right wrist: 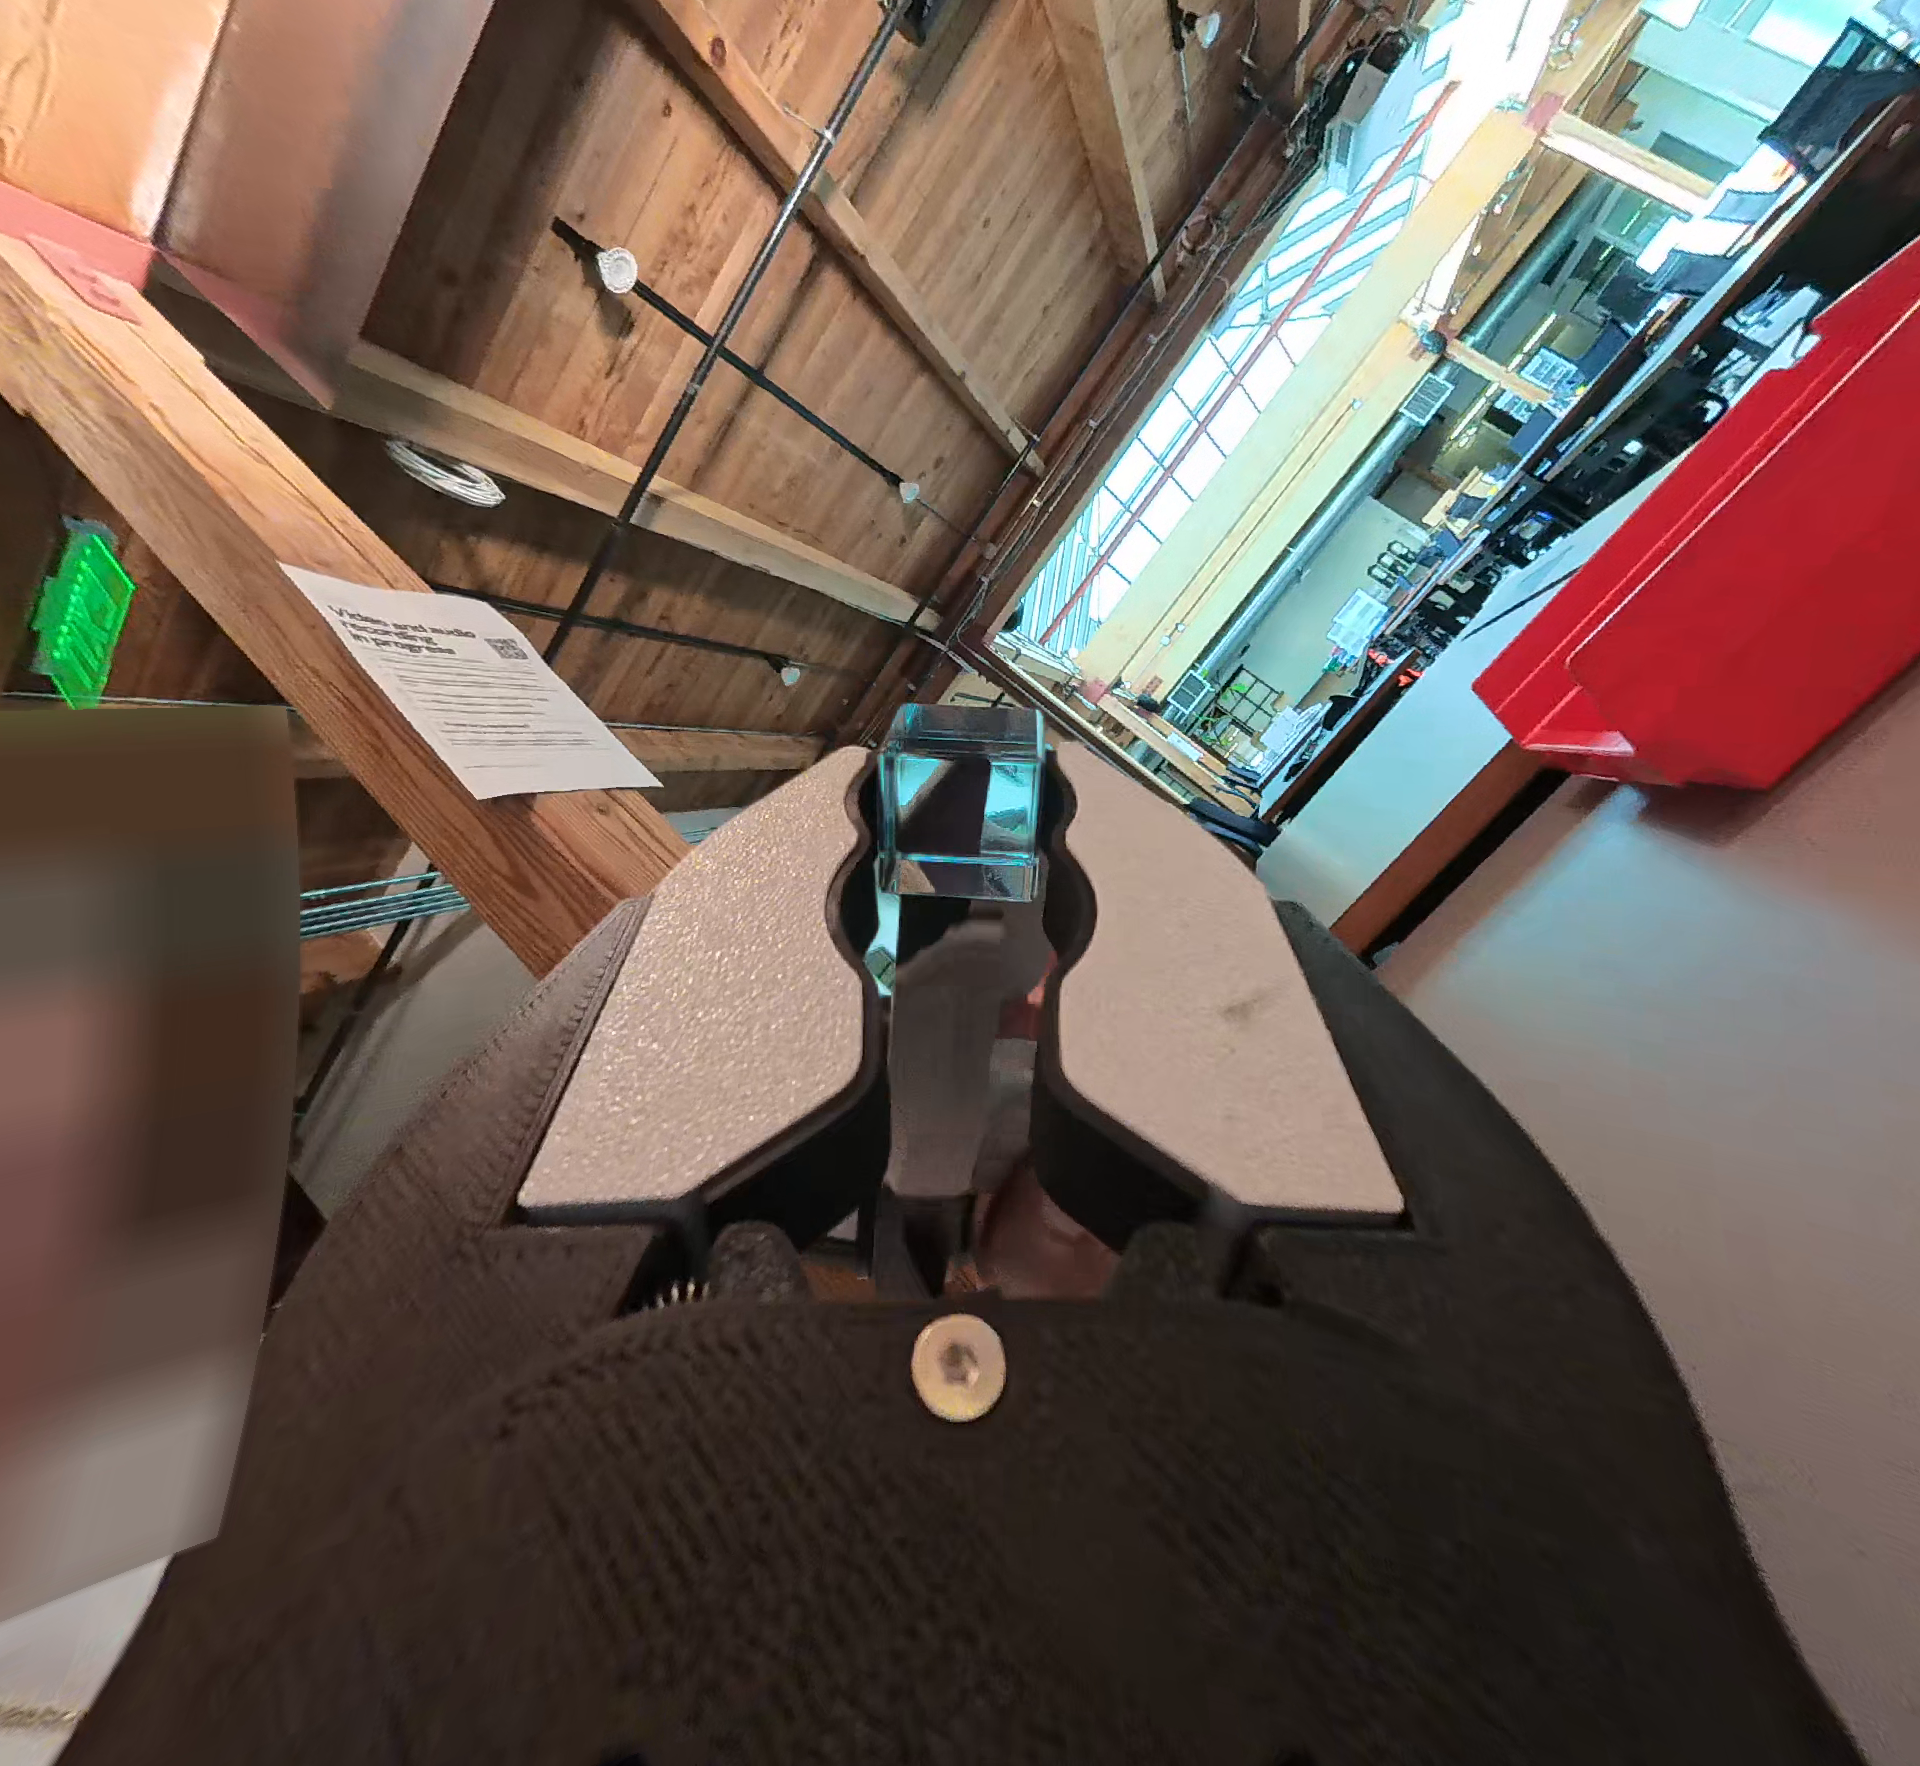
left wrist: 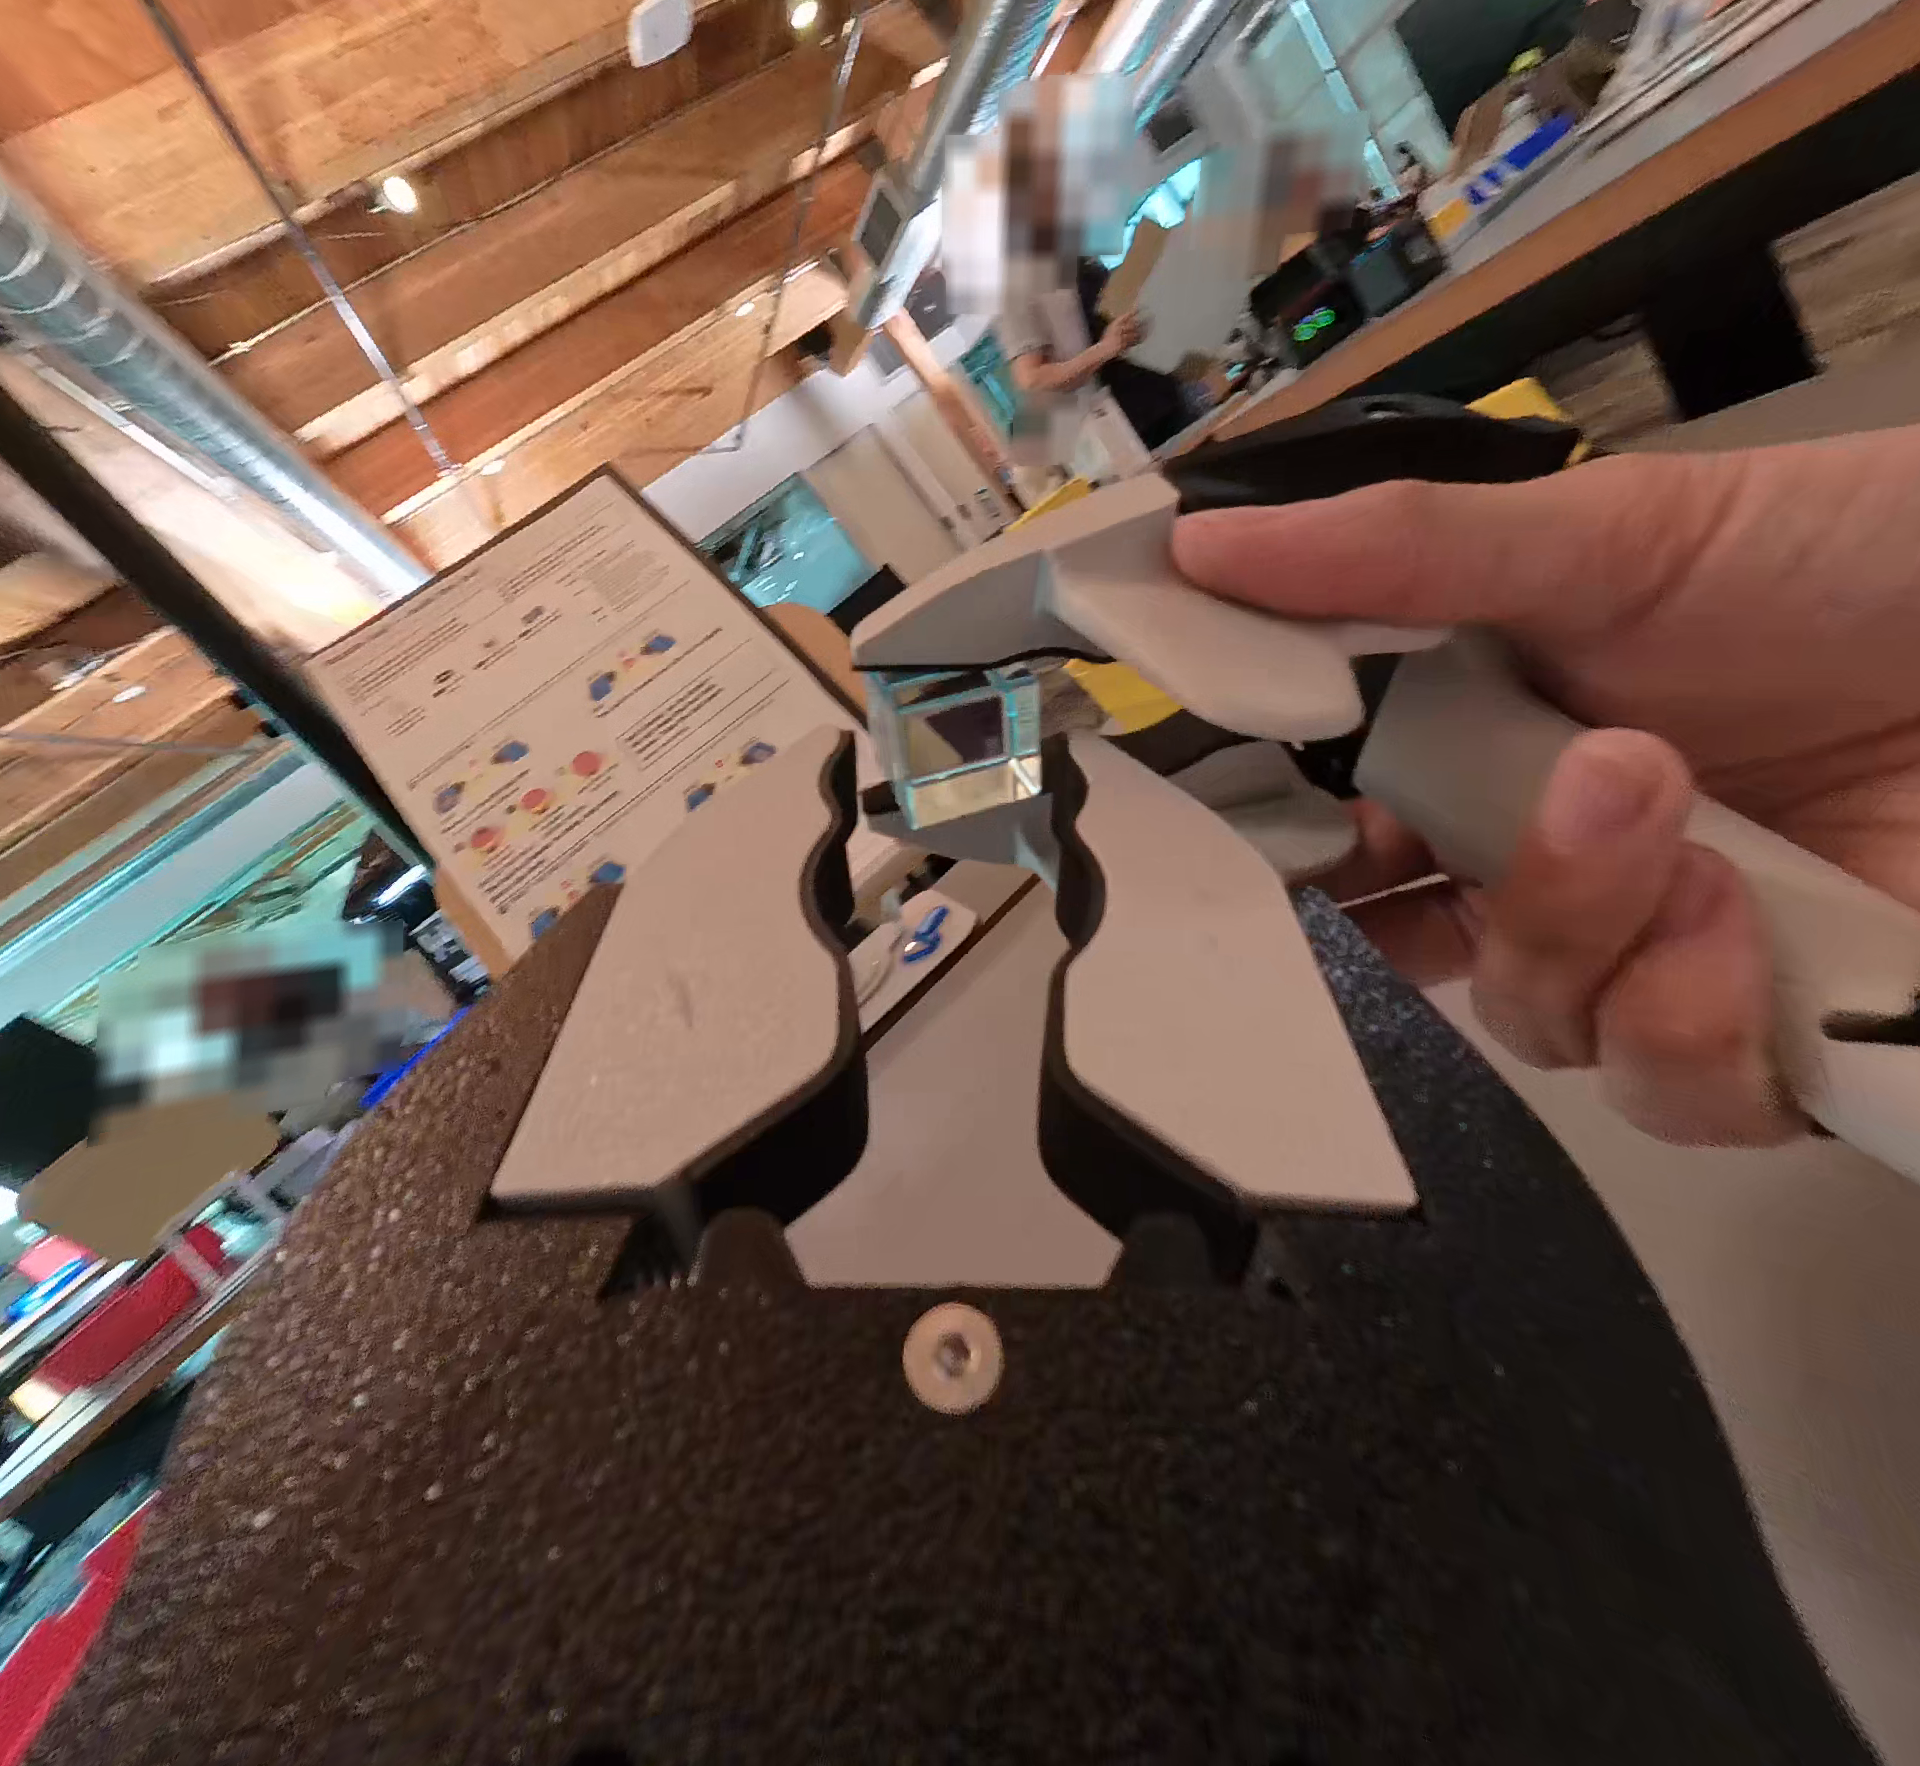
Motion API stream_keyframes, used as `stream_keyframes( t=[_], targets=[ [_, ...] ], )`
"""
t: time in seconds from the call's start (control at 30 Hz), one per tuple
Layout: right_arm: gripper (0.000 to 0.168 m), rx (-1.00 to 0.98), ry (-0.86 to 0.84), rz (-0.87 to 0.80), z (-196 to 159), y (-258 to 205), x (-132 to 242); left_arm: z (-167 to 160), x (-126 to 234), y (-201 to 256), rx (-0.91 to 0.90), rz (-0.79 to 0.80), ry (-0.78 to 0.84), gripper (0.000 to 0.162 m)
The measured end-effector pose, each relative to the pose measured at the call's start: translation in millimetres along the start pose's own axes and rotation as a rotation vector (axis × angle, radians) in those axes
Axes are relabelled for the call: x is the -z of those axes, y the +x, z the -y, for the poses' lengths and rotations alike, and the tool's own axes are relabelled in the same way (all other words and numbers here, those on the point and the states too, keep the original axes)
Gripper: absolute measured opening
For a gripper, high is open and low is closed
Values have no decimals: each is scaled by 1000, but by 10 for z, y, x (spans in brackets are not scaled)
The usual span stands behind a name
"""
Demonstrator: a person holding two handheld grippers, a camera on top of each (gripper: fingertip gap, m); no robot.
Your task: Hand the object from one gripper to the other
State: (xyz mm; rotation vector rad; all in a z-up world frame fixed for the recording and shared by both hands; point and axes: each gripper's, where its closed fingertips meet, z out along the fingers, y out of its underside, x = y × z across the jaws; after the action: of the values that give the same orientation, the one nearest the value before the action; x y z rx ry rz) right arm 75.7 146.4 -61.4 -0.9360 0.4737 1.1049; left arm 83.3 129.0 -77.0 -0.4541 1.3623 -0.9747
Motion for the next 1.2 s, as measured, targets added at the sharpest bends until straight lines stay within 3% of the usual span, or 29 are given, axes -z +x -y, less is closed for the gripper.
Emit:
stream_keyframes(
  t=[0.17, 0.3, 0.43, 0.57, 0.7, 0.93, 1.07, 1.2],
  targets=[
    [28, 32, -2, -26, -22, 34, -7, -50, 9, -20, -28, 64, -19, 28],
    [33, 113, -92, -68, -31, 85, 44, -96, -5, -21, 49, -31, -24, 27],
    [76, 531, -316, -147, -52, 28, 155, -151, 76, 105, 215, -379, -76, 27],
    [89, 1158, -600, -216, -191, 31, 366, -109, 396, 256, 497, -791, -113, 27],
    [79, 1490, -730, -177, -361, 4, 396, -41, 581, 287, 683, -984, -100, 27],
    [59, 1787, -749, -74, -549, -132, 323, 119, 694, 289, 1006, -1198, -35, 27],
    [33, 1986, -830, -98, -599, -90, 321, 165, 772, 270, 1153, -1319, -31, 27],
    [26, 2029, -822, -56, -678, -91, 287, 167, 800, 254, 1238, -1378, -31, 27]
  ],
)
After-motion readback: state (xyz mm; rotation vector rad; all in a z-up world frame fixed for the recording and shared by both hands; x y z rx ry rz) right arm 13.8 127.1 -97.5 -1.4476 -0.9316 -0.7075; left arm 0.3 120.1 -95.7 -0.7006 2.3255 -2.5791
